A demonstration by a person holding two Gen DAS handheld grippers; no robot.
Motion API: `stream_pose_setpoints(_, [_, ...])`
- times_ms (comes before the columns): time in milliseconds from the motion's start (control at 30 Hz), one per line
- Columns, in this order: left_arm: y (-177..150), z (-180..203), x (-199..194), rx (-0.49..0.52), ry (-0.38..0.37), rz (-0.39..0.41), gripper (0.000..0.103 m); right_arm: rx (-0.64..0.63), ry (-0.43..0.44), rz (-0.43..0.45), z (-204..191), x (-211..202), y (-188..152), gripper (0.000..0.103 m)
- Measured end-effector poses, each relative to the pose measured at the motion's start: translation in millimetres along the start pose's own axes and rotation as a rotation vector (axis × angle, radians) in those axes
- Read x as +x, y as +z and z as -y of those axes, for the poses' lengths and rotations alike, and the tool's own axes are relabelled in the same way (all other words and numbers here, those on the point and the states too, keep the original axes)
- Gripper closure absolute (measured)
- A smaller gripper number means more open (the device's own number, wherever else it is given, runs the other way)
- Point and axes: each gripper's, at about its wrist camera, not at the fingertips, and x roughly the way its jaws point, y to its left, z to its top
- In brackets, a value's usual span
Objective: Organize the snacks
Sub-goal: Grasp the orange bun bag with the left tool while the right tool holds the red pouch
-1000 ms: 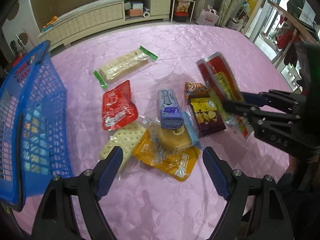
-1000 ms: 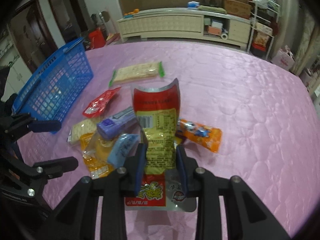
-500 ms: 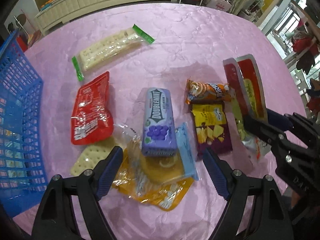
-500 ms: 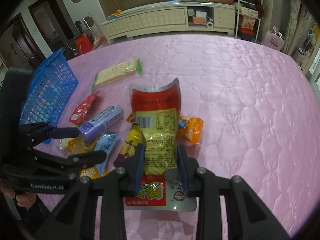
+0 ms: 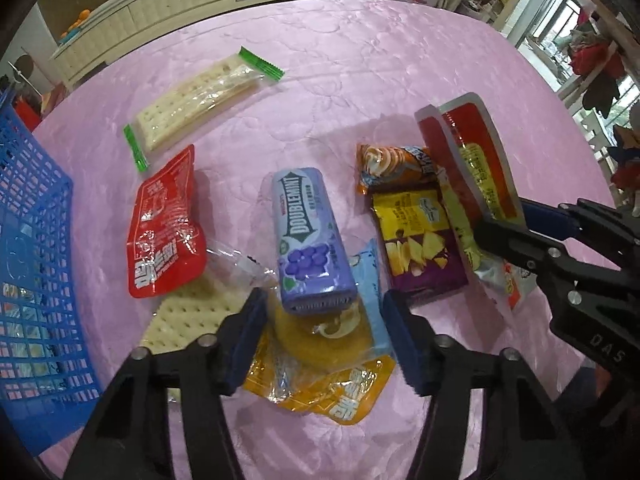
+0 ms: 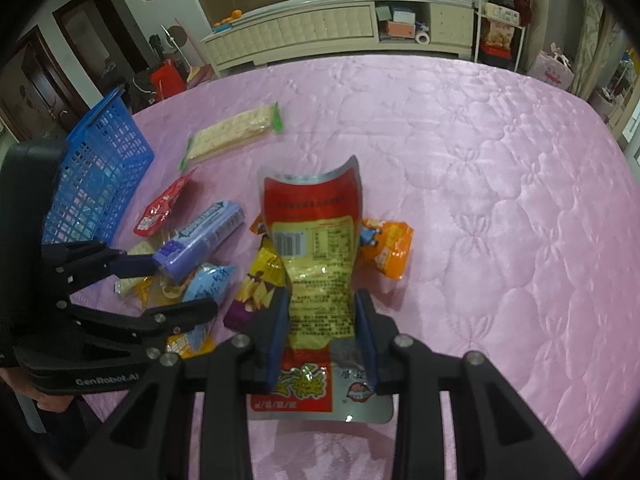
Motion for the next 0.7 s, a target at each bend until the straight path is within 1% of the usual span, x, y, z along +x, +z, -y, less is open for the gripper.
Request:
stream_pose_setpoints(67, [-0.7,-4.4,-1.0,0.0,-0.001,0.0,0.05,-0.013,-0.004,0.001,-2.8,-0.3,-1.1,0.066])
stream_pose_setpoints(167, [-3.3,-3.3,-5.3,0.008,0.005,0.007,0.051,0.002,0.004,-0.009,-3.0,1.0,-1.9,0.066])
stream_pose_setpoints(300, [-13.6,0.9,-18.2,0.021,-0.015,0.012,0.052,0.019,0.009,-0.025,-4.9,2.0,-1.2,0.066])
stream_pose_setpoints(500, [-26.6,-4.1,-38.6,0.017,-0.046,0.042,0.052,0.04,0.004,-0.026,-13.5,-7.3,-5.5,0.066])
stream_pose_setpoints(633, [-34.1,-10.2,-52.9,0.013,-0.053,0.07,0.052,0.036,0.004,-0.019,-25.8,-18.4,-5.4,0.066])
stream_pose_setpoints(700, [-37.3,-12.6,-62.7,0.022,-0.042,0.089,0.052,0.023,-0.005,-0.015,-34.5,-25.0,-5.7,0.066])
